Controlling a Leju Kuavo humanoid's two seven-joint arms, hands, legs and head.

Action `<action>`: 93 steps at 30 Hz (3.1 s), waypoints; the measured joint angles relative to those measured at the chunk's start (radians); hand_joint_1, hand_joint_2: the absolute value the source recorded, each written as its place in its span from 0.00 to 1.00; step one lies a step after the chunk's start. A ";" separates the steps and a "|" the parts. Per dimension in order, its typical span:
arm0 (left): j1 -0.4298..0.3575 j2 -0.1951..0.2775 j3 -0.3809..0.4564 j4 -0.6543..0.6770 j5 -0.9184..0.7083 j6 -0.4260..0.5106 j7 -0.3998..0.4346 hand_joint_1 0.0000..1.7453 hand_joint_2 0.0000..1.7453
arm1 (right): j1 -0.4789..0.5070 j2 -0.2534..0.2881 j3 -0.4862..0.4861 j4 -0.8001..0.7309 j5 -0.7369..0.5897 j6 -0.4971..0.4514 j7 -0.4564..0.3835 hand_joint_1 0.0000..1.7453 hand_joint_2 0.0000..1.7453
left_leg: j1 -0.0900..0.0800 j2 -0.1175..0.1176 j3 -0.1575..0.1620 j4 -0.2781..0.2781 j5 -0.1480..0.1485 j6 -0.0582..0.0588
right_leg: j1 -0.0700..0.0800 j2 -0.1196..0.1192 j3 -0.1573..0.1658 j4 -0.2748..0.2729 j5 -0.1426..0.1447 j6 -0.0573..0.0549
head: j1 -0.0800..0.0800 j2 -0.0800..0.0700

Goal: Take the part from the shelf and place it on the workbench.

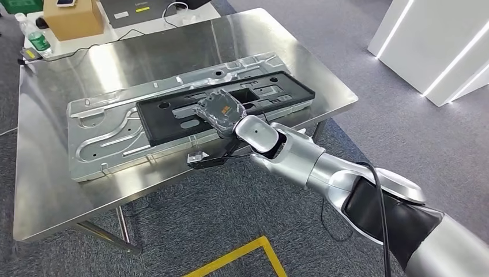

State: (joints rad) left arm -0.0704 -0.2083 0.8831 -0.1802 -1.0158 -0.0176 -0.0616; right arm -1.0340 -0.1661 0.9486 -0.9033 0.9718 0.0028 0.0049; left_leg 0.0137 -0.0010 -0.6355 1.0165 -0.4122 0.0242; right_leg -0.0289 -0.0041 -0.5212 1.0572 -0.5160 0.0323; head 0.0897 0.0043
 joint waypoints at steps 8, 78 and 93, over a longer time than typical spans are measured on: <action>0.001 0.000 0.001 0.000 0.001 0.001 0.000 0.00 1.00 | 0.010 0.002 0.006 0.008 -0.001 0.000 -0.002 1.00 1.00 | -0.015 -0.019 0.122 -0.006 -0.088 0.026 | 0.017 0.002 -0.232 0.175 -0.021 -0.020 | 0.000 0.000; -0.005 0.004 0.049 0.001 0.008 -0.021 0.032 0.00 0.00 | 0.110 0.062 -0.058 0.330 -0.019 -0.117 -0.049 0.00 0.00 | -0.015 -0.007 0.027 -0.010 -0.006 0.005 | 0.010 0.011 -0.066 -0.033 0.053 -0.022 | 0.002 0.000; -0.009 0.004 0.086 0.001 0.025 -0.020 0.027 0.00 0.00 | 0.086 0.038 -0.023 -0.151 -0.075 -0.014 -0.030 0.00 0.00 | 0.015 0.000 0.003 0.031 -0.008 -0.041 | -0.013 0.019 -0.087 0.036 0.028 -0.007 | 0.002 0.000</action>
State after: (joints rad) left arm -0.0795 -0.2045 0.9689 -0.1796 -0.9903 -0.0379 -0.0346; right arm -0.9477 -0.1277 0.9252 -1.0539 0.8964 -0.0112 -0.0254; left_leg 0.0285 -0.0013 -0.6320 1.0472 -0.4200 -0.0170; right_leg -0.0422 0.0145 -0.6085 1.0931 -0.4878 0.0256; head 0.0920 0.0044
